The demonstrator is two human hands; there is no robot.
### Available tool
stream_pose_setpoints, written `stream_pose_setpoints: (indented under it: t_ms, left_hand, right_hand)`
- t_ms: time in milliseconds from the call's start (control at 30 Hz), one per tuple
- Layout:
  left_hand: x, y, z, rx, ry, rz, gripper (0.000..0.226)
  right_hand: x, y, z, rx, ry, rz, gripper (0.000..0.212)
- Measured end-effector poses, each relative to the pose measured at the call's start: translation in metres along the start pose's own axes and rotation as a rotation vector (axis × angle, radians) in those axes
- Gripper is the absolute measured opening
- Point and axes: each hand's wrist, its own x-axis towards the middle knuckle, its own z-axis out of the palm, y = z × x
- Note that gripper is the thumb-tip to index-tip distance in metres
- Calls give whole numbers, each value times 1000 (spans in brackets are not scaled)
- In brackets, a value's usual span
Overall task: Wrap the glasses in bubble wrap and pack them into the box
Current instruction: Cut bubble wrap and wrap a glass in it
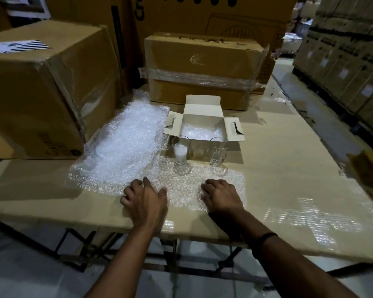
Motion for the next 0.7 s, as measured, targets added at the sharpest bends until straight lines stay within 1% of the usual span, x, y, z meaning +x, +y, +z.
stream_pose_setpoints:
  t_ms: [67,133,167,200,233,267,333,367,433,467,500,533,567,600,633,700]
  left_hand:
    - [-1,-1,-1,13,-29,-28,41]
    - [2,2,-3,-25,-52,-42,25]
    - [3,3,-4,-83,-45,-33,18]
    - [4,5,-5,-178,-26,4,11]
    - [4,6,-5,-295,3,84,10]
    - [2,7,-4,-407,37,192,14]
    - [-5,9,-4,-534,95,398,24]
    - [-10,12,-6,-555,119,481,28]
    - [-18,17,-9,-590,159,636,27]
    - [-22,20,-10,-610,171,714,22]
    - [-25,23,-10,-623,167,788,17]
    - [-28,25,-8,-630,153,856,13]
    - [-30,26,-6,-637,129,903,15]
    - [-32,26,-4,-651,98,917,22]
    - [-34,25,-1,-675,60,900,32]
    - [-37,19,2,-737,15,813,54]
  right_hand:
    - [4,2,-2,-7,-70,-15,37]
    - [10,5,-6,-7,-117,-15,35]
    - [12,5,-9,30,-92,-6,33]
    - [14,4,-13,134,-34,32,31]
    - [17,1,-18,297,32,115,27]
    - [20,-5,-26,488,90,226,23]
    - [32,-15,-42,813,131,408,21]
    - [38,-19,-48,928,106,456,25]
    - [50,-27,-58,1089,-30,491,47]
    - [56,-31,-61,1087,-105,487,57]
    - [59,-36,-65,1030,-159,469,63]
    - [62,-39,-65,947,-192,448,68]
    - [64,-41,-66,862,-196,442,69]
    - [66,-41,-68,815,-172,463,66]
    - [66,-39,-69,825,-135,504,60]
    - [63,-25,-69,980,-74,595,48]
